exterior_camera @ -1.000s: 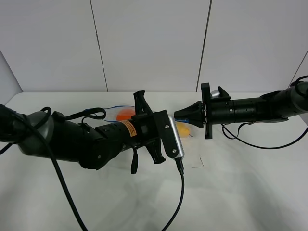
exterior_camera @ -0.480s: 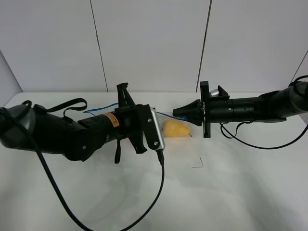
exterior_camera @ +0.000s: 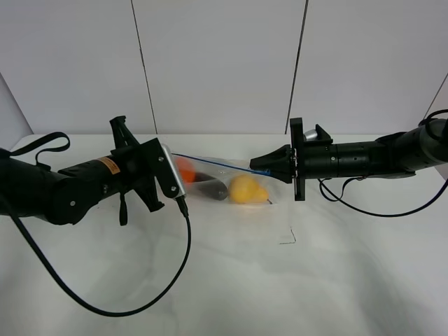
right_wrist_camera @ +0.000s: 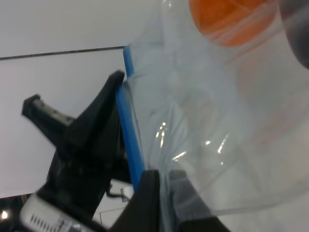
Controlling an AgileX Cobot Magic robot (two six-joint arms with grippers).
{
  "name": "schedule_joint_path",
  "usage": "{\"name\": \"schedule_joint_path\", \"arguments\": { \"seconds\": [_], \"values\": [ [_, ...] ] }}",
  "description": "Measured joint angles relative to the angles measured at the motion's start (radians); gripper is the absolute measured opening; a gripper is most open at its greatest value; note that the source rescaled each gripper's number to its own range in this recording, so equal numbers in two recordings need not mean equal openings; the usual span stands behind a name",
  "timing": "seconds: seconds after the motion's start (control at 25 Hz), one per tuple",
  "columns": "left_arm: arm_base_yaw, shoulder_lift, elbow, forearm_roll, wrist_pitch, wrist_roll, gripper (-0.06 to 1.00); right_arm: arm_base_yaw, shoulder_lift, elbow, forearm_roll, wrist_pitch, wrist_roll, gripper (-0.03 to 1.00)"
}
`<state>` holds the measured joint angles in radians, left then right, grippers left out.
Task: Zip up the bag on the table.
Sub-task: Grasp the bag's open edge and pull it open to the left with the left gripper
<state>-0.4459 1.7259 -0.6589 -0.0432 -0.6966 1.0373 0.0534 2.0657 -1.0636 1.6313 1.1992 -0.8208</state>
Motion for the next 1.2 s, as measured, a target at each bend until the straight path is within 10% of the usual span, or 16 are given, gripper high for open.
{"name": "schedule_joint_path", "arguments": {
  "seconds": [0.4,1.2],
  "values": [
    [0.174,-0.001,0.012,0.007,0.0,0.006,0.0,0.0,0.0,0.0,-0.001,0.0,0.002,0.0],
    [0.225,-0.001,0.018,0.029,-0.008,0.019,0.0,0.002,0.0,0.0,-0.003,0.0,0.015,0.0]
  ]
}}
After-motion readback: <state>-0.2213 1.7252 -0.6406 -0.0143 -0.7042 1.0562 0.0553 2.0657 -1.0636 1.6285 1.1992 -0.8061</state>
